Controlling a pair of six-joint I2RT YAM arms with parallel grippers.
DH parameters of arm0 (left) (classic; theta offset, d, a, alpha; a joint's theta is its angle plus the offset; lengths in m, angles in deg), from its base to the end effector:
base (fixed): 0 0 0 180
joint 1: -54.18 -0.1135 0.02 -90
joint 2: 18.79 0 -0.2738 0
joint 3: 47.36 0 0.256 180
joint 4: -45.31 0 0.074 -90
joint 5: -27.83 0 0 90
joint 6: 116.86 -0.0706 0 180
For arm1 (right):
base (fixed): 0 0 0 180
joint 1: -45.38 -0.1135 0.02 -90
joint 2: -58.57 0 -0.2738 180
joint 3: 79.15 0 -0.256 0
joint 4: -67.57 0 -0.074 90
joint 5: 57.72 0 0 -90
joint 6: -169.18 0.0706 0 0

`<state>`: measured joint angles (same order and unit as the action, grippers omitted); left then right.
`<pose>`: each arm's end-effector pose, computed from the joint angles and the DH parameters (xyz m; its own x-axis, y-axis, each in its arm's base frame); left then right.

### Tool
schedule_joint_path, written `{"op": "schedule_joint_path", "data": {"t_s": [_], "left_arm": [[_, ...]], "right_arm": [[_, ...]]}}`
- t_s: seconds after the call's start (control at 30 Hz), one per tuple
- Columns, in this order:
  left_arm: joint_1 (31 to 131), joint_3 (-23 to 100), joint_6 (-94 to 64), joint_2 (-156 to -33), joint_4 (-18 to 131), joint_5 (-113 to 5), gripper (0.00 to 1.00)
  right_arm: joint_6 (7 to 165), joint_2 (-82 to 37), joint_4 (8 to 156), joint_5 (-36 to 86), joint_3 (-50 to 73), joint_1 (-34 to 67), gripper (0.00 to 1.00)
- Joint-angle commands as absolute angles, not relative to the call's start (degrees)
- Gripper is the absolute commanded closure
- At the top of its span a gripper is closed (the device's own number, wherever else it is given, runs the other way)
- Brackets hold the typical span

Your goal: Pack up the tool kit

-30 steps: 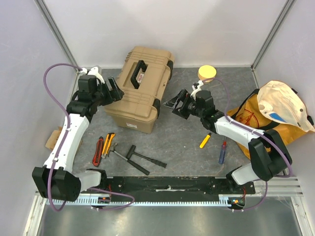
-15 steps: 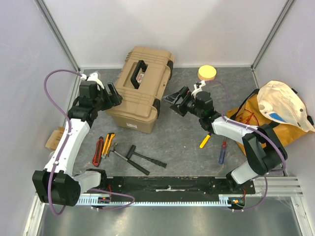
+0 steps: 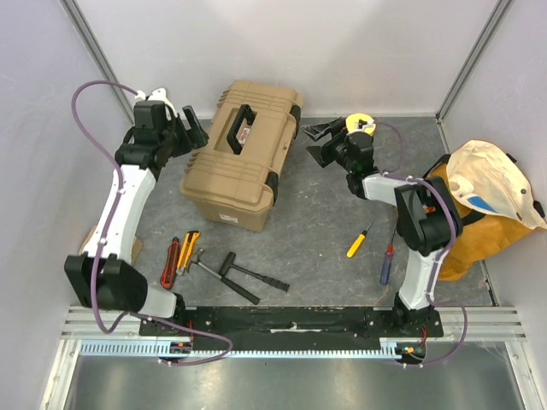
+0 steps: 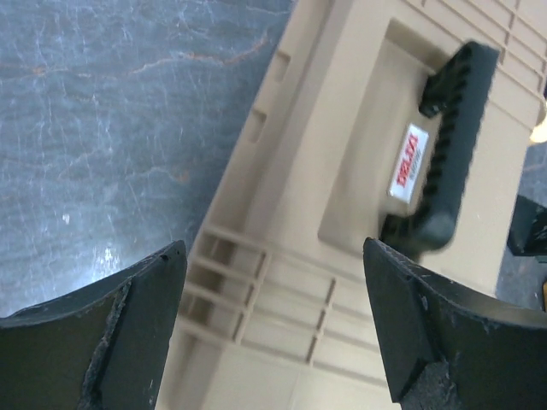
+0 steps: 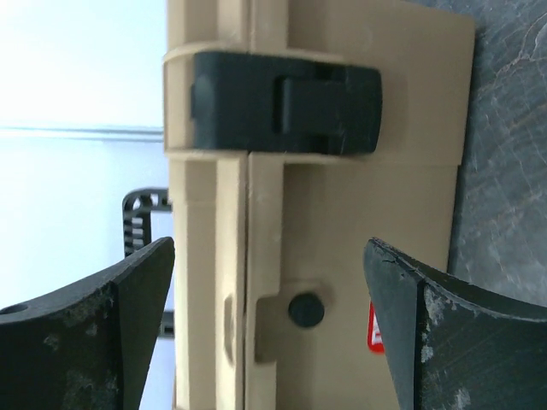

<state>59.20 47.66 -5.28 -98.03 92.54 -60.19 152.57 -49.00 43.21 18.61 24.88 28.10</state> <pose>0.3370 -0.0321 0.3767 -0.5263 -0.3228 -0.7867 -0.0825 0.9402 -0.3305 0.4363 0.1532 0.2224 -0.5255 0.8117 -0.2550 -0.0312 0.2812 0.9591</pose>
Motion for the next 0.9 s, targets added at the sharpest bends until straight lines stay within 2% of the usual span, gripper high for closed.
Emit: {"op": "schedule_joint_path", "data": {"t_s": [0.0, 0.2, 0.53, 0.73, 0.87], "left_arm": [[57.9, 53.7, -4.6, -106.0, 90.9, -57.6, 0.11], [55.9, 60.8, -2.6, -115.8, 88.9, -53.1, 0.11], [55.3, 63.0, -1.0, -122.8, 84.2, -38.2, 0.11], [55.3, 62.6, -0.3, -124.6, 81.9, -31.2, 0.12], [55.3, 62.9, -1.4, -125.0, 81.6, -30.4, 0.12]], "right_arm": [[163.5, -58.4, 30.2, 18.0, 19.6, 28.9, 0.02], [172.7, -68.1, 18.6, 18.7, 15.1, 29.0, 0.02], [185.7, -79.8, 2.5, 23.6, 7.1, 27.7, 0.02], [186.2, -83.0, 3.7, 22.7, 1.8, 27.1, 0.02], [183.6, -83.4, 5.3, 21.8, 1.4, 26.7, 0.02]]}}
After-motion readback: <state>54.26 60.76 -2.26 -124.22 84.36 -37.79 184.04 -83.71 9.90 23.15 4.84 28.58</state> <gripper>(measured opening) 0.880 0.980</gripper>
